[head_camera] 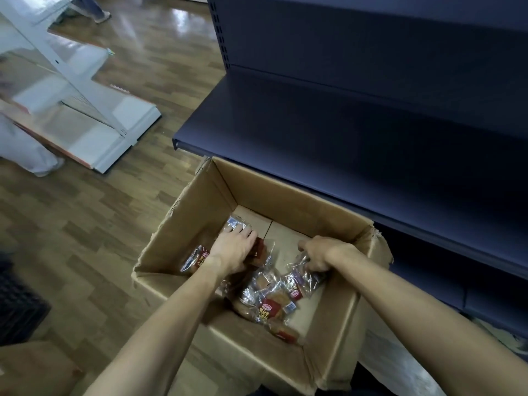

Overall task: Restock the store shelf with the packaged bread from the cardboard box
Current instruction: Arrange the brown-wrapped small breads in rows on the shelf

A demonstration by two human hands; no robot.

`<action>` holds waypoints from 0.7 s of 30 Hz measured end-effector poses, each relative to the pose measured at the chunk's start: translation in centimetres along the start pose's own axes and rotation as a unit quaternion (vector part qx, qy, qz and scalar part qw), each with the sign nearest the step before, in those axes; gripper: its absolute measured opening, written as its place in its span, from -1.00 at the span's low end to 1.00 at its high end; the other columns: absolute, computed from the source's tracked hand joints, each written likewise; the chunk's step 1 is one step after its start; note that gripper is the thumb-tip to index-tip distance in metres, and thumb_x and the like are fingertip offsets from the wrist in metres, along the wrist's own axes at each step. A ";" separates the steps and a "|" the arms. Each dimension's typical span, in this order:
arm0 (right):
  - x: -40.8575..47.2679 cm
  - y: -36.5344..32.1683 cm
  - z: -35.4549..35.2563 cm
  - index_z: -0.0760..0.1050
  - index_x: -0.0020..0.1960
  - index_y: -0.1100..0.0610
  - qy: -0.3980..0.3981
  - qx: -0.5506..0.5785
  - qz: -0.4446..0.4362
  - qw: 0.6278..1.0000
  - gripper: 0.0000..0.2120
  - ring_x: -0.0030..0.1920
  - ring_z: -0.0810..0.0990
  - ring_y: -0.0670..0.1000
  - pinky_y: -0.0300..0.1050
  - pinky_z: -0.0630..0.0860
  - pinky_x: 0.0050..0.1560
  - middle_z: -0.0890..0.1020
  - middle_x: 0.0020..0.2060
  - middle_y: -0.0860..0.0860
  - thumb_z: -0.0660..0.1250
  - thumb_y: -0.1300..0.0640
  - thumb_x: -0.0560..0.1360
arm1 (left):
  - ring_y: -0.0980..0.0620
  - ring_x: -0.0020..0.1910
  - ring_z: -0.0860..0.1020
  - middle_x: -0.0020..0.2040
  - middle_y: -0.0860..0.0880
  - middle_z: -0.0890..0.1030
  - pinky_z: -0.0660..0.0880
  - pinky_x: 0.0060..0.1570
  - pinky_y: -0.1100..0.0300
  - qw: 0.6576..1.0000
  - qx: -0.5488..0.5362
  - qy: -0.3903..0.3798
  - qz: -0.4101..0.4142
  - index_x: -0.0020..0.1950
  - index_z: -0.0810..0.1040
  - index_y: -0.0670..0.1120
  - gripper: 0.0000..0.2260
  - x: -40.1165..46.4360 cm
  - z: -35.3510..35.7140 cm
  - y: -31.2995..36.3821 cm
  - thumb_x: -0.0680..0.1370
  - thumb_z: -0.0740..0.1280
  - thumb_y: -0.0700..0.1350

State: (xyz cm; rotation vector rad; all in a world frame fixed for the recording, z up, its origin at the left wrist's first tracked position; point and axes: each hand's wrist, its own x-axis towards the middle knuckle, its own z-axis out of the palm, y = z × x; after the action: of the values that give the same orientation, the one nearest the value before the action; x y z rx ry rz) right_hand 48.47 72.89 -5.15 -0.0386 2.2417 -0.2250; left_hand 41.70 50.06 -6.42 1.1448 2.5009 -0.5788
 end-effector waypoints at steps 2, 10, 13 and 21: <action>-0.5 -0.1 -0.2 0.28 0.49 0.02 0.010 0.012 0.000 1.000 -0.44 0.25 0.54 0.17 0.00 0.53 0.20 0.47 0.36 0.11 0.35 0.00 0.54 | -0.06 0.34 0.38 0.35 -0.04 0.41 0.31 0.31 0.06 0.999 -0.002 0.037 -0.004 0.43 0.26 -0.09 -0.27 -1.0 -0.6 0.0 0.38 0.47 0.15; -3.1 -2.5 -1.7 -0.01 0.59 -0.09 0.185 0.091 -0.063 0.976 -0.09 0.31 0.49 0.22 0.08 0.47 0.30 0.14 0.52 0.07 0.49 -0.06 0.44 | -0.09 0.01 0.51 0.04 -0.05 0.53 0.46 -0.07 0.06 0.981 -0.052 0.185 -0.025 0.20 0.45 -0.10 -0.41 -4.6 -3.2 -1.7 0.29 0.45 0.18; -4.4 -4.6 -2.2 -0.06 0.60 -0.10 0.253 0.092 -0.101 0.958 0.03 0.33 0.48 0.20 0.06 0.47 0.30 0.02 0.57 0.04 0.56 -0.07 0.38 | -0.08 -0.10 0.52 -0.05 -0.04 0.53 0.47 -0.18 0.06 0.969 -0.069 0.235 -0.029 0.14 0.47 -0.11 -0.40 -5.6 -4.2 -2.1 0.24 0.46 0.20; -7.3 -8.4 -2.7 0.08 0.56 -0.01 0.400 0.049 -0.115 0.908 -0.05 0.30 0.49 0.10 0.04 0.58 0.15 0.07 0.54 0.02 0.56 -0.04 0.36 | -0.06 -0.12 0.52 -0.03 -0.03 0.54 0.53 -0.19 0.04 0.952 -0.099 0.287 -0.025 0.18 0.48 -0.12 -0.40 -8.4 -6.9 -2.8 0.28 0.38 0.21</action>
State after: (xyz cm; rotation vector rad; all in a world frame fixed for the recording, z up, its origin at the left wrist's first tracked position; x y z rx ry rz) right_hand 50.57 65.80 3.63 -0.1873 3.0426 -0.5646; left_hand 43.87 46.42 4.00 1.3163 2.9858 0.0140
